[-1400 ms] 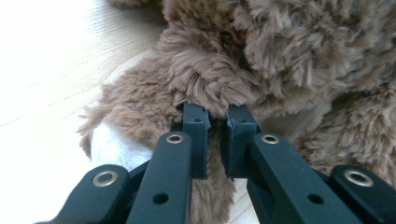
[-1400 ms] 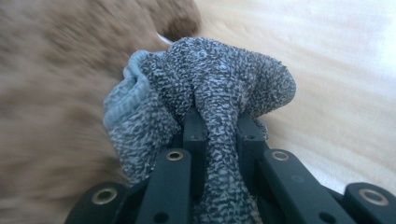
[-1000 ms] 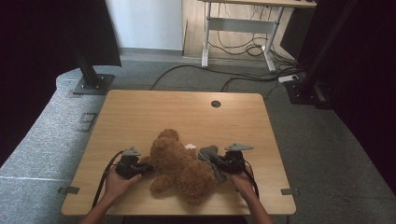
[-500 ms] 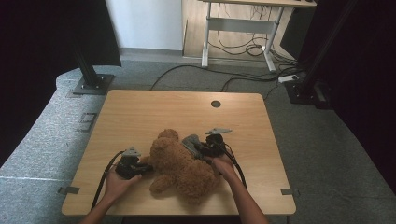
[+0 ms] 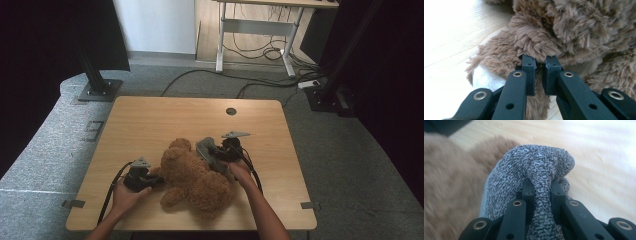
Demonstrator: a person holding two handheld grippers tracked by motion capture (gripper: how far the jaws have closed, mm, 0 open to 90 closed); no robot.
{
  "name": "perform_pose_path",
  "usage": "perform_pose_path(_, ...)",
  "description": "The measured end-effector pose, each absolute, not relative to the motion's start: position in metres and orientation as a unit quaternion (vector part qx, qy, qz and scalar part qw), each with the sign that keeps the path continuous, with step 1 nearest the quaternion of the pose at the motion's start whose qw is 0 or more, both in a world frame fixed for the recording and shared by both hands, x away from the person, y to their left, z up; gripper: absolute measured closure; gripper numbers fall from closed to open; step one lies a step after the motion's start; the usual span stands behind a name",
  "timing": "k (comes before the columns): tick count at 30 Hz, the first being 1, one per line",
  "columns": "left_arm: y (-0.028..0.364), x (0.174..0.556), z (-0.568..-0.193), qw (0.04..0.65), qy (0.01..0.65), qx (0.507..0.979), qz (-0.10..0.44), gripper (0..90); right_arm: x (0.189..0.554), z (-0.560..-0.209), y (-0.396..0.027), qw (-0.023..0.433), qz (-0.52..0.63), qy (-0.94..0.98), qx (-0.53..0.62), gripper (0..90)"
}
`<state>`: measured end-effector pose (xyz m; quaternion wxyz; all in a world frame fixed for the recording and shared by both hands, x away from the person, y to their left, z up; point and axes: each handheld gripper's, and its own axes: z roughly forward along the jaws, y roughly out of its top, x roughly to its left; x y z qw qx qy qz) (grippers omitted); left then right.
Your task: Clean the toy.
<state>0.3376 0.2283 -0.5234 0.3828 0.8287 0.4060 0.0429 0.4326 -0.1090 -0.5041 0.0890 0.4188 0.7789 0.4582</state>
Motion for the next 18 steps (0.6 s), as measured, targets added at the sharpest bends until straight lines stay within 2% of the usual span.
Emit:
perform_pose_path(8, 0.228, 0.337, -0.524, 0.384, 0.406, 0.828, 0.044, 81.1, 0.448, -0.493, -0.078, 0.070, 0.494, 0.771, 0.397, 78.2)
perform_pose_path(14, 0.228, 0.337, -0.524, 0.383, 0.405, 0.829, 0.045, 81.1, 0.455, -0.508, -0.050, 0.063, 0.455, 0.804, 0.377, 78.0)
perform_pose_path(18, 0.228, 0.337, -0.524, 0.383, 0.404, 0.829, 0.046, 81.0, 0.458, -0.512, -0.053, 0.061, 0.439, 0.805, 0.393, 78.0)
